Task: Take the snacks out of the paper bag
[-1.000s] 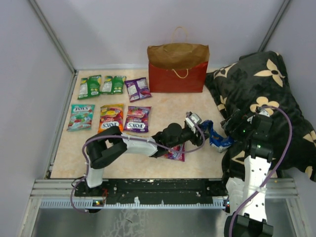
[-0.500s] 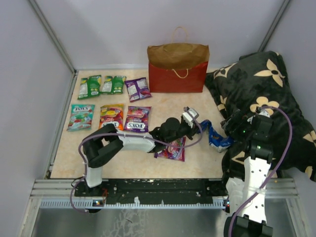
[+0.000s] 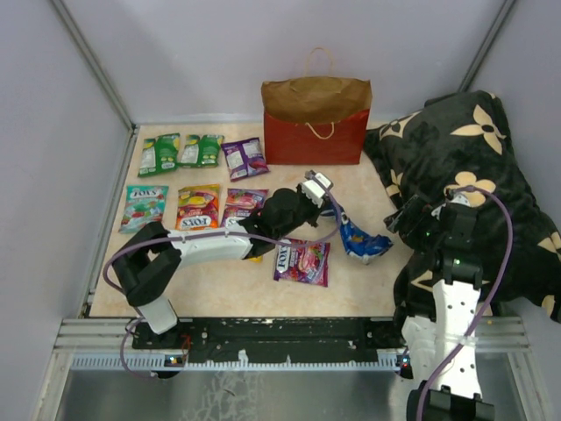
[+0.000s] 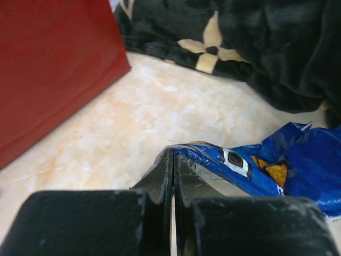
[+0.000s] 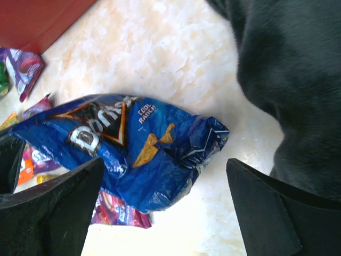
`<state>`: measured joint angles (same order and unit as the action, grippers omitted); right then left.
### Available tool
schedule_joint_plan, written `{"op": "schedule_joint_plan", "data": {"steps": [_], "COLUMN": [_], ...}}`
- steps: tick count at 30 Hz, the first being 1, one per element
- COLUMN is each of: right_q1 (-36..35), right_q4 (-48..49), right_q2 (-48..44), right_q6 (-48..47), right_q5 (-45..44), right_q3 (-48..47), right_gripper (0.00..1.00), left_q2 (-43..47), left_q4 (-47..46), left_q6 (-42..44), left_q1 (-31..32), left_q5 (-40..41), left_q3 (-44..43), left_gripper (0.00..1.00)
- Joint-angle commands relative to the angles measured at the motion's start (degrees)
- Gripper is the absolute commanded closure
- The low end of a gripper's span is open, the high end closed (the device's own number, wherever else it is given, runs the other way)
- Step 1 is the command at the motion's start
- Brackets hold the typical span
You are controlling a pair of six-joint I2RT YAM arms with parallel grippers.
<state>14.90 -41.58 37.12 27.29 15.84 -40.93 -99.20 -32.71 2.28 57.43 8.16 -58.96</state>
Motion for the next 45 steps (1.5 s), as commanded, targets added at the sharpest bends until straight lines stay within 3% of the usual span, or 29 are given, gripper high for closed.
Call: {"op": "schedule_joint_plan", "data": {"steps": [1,5,10,16,18,25,34,40,45], "right_q1": [-4.1,-5.1,-5.9,-5.9,-5.9,-5.9,-5.9,-5.9,-5.9], "right_q4": [1.7,1.8,1.7,7.6,10.0,11.3,10.8,11.5,12.5], "right_q2": [0.3,1.9,1.5,-0.1,0.5,-0.9,-0.8,-0.2,-0.5], "right_q6": [0.7,-0.1,1.5,8.8,11.1,13.6,12.6,12.8,13.9], "right_q5": [-0.4,2.8,6.6,12.2,14.0,9.0,4.4,4.5,5.5], "right_q3": [-3.2,-2.7,0.8,9.6,11.4,11.8,10.2,10.2,11.2], "right_gripper": [0.04,0.12,0.14,0.27,0.35,0.51,0.53,0.67,0.7], "left_q2": [3.8,4.8,5.4,5.5,5.7,6.9,7.6,8.4,8.8], "left_q4": [2.9,4.7,5.8,6.5,7.1,7.2,7.4,7.2,7.1], "left_q6": [5.8,7.3,8.0,7.9,8.2,8.0,8.0,7.9,8.0], "left_q1": [-1.0,-1.4,-1.9,-2.4,-2.5,-3.1,-3.3,-3.9,-4.3], "left_q5": [6.3,7.6,9.6,10.2,10.4,9.9,9.2,8.6,8.0], "left_q3": [0.7,2.3,3.8,4.6,4.7,6.2,7.0,7.8,8.2], "left_gripper": [1.0,1.0,1.0,1.0,1.0,1.0,1.0,1.0,1.0]}}
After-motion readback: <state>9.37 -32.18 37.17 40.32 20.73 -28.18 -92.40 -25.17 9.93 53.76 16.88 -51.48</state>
